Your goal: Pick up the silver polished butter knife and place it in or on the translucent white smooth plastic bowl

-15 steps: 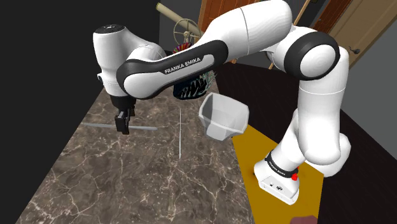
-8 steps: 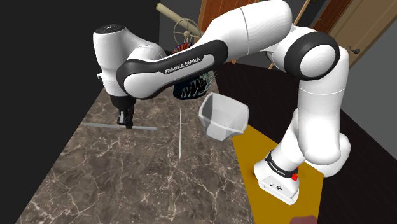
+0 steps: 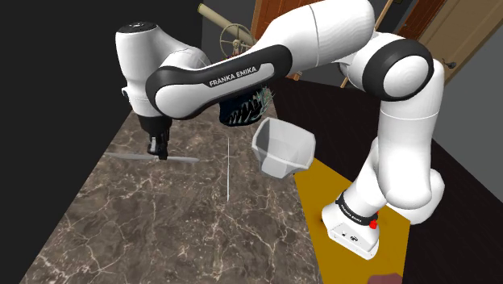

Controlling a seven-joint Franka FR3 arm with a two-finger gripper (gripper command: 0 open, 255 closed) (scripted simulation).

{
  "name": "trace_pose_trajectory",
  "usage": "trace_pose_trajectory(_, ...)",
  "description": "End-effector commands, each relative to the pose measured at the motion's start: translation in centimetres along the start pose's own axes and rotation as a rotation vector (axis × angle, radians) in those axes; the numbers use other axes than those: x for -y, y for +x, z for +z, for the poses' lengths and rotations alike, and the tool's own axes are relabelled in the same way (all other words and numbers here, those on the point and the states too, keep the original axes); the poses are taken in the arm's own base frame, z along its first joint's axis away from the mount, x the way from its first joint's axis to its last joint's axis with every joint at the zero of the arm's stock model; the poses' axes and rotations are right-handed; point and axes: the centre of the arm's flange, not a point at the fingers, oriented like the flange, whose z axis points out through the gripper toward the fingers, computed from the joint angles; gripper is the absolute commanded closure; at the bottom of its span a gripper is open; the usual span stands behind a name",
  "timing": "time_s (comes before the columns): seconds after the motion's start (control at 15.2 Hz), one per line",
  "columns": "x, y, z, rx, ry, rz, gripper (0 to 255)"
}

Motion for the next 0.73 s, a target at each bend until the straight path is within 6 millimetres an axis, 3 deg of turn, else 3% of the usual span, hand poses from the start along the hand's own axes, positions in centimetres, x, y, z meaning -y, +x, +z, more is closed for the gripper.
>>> trace_pose_trajectory(0.0,0.0,-0.1,-1.1,0.0,0.0,0.0,255)
trace_pose_trajectory(0.66,0.0,-0.4,-6.3,0.0,0.0,0.0,255)
